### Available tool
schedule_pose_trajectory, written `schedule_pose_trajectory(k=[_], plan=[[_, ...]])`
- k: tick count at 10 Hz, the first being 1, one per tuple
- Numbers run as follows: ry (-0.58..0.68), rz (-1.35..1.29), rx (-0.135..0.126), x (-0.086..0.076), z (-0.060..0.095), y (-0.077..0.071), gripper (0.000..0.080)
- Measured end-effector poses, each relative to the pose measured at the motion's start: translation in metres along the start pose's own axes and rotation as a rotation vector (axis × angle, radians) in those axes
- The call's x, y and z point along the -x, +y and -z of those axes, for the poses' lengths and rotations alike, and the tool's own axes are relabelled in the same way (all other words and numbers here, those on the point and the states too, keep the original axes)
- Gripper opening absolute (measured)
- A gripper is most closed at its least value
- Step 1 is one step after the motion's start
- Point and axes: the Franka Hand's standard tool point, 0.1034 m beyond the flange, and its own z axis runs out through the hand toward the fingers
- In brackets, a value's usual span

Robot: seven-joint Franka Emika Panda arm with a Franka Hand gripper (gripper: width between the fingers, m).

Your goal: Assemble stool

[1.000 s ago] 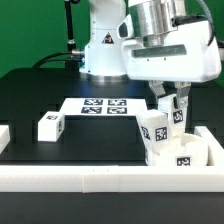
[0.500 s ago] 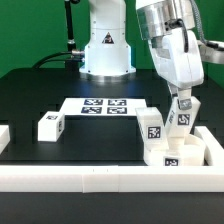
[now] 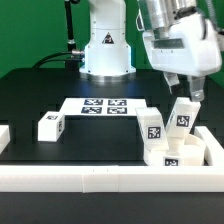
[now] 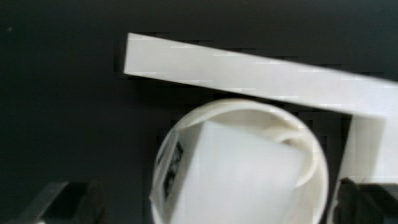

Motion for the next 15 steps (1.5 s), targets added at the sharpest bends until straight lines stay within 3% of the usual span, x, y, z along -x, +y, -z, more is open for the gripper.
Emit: schedule_pose_trajectory(k=[4,6,12,15], plan=[[0.001,0.353,0.003,-0.001,-0.001,-0.001,0.0649],[0.011,0.629,0.036,0.002,0.000,-0.003,0.0649],[0.012,1.353,0.071,-0.005,0.002,-0.006,0.0649],[-0.009,1.911,0.166,0.007,-0.010,-0.011,0.0649]])
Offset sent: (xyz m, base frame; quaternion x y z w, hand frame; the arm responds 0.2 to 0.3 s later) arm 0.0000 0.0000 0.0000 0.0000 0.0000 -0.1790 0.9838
